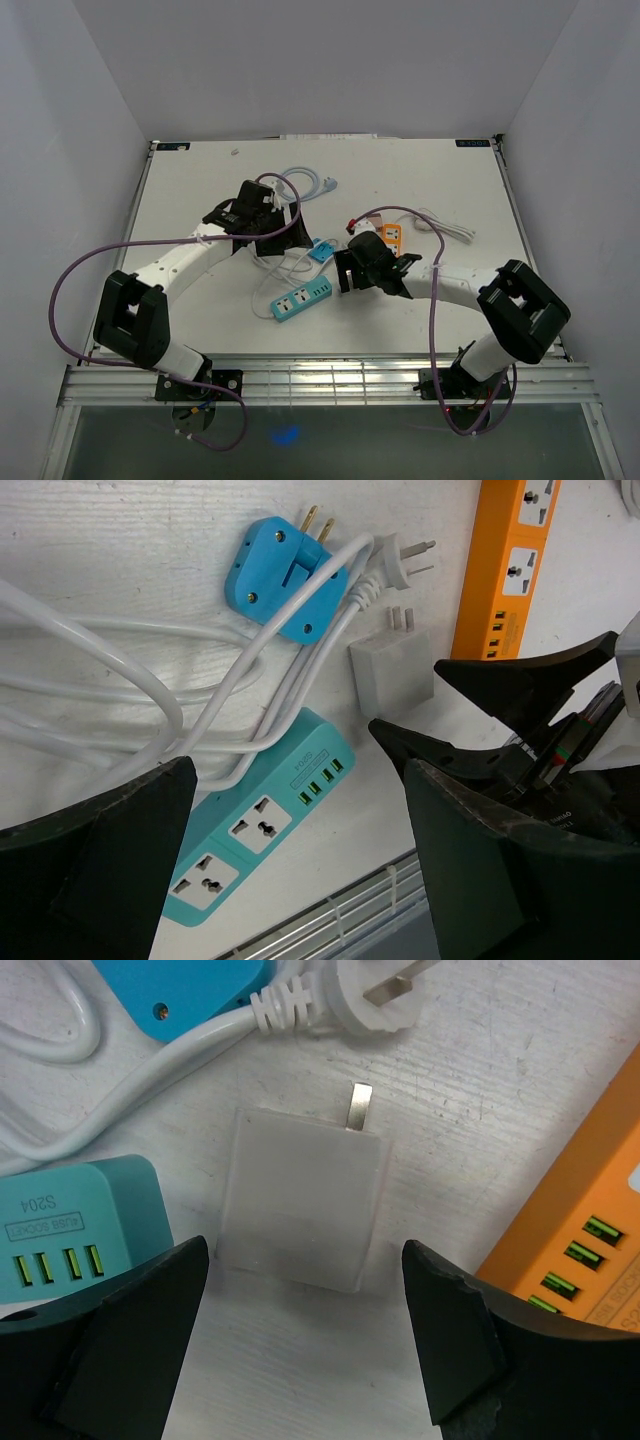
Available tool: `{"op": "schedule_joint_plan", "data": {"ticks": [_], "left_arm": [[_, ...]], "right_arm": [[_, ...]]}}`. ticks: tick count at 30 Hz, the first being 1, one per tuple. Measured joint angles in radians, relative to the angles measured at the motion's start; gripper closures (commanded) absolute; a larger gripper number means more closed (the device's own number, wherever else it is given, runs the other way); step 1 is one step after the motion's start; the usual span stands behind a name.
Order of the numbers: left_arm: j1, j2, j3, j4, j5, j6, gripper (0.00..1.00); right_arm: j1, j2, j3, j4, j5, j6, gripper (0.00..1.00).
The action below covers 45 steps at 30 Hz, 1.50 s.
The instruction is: Insert the plug
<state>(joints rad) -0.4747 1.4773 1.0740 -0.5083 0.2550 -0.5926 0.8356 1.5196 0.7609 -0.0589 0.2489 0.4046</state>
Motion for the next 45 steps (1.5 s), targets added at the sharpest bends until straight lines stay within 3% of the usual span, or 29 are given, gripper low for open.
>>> {"op": "schedule_joint_plan", "data": {"ticks": [3,8,10,15,22,37,45], "left_arm": [[0.000,0.000,0.000,-0.011,0.000,0.001,0.04],[0.000,0.000,0.000,-0.016,0.003,0.001,0.04],[0.000,0.000,0.000,-0.015,0.012,0.001,0.04],[-0.001,0.021,0.004,-0.016,0.066,0.001,0.04],[-0.033,0.074,0.043,-0.021,0.147,0.000,0.04],[-0.111,0.122,0.066,0.090,0.269,-0.086,0.05],[-0.112,0.155,0.066,0.152,0.301,-0.121,0.19]], "right_arm": [[0.008,0.018,0.001,0.021,0.013,0.000,0.21],[0.013,0.058,0.004,0.037,0.038,-0.004,0.44],[0.014,0.058,0.004,0.040,0.041,-0.012,0.47],[0.016,0.027,-0.042,0.097,0.029,-0.071,0.49],[0.018,-0.175,-0.184,0.177,-0.045,-0.177,0.49],[0.018,-0.329,-0.189,0.251,-0.146,-0.279,0.49],[0.018,-0.349,-0.189,0.268,-0.185,-0.283,0.48]]}}
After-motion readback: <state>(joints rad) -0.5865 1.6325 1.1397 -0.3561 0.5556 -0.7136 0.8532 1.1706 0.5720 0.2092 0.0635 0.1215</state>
